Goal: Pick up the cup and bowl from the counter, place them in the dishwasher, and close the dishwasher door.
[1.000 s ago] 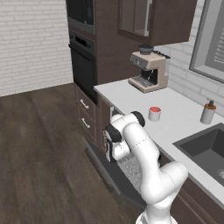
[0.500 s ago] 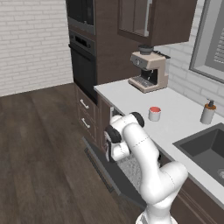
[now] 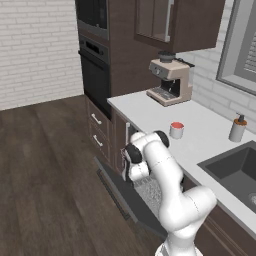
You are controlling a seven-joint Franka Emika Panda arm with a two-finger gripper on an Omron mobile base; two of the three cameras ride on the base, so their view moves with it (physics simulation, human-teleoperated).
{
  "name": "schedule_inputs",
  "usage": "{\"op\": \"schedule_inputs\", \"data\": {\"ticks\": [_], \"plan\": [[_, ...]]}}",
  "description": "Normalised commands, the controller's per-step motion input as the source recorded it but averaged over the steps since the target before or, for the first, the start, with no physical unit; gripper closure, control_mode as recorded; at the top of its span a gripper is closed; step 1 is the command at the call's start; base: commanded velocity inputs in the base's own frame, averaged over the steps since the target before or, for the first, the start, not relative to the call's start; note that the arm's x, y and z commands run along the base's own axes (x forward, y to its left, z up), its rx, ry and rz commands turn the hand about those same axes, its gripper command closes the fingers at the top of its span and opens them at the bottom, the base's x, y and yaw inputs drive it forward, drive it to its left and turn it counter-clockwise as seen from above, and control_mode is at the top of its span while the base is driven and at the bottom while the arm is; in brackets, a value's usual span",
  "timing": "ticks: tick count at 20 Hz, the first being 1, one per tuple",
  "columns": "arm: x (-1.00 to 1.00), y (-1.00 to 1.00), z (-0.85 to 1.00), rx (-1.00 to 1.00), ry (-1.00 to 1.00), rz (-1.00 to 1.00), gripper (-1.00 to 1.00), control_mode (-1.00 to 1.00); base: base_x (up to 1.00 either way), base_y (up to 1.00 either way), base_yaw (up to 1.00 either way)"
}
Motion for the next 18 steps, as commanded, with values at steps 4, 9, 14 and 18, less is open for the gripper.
{"op": "schedule_inputs", "data": {"ticks": [4,9,14,18], "plan": [[-0.02,0.78,-0.43,0.0,0.0,0.05,-1.0,-1.0,0.0,0.0,0.0],[-0.29,0.82,0.0,-0.01,-0.09,0.0,-1.0,-1.0,0.0,0.0,0.0],[-0.46,0.72,0.32,-0.09,-0.22,0.0,-1.0,-1.0,0.0,0.0,0.0],[-0.73,0.26,1.0,0.01,-0.07,0.0,-1.0,-1.0,0.0,0.0,0.0]]}}
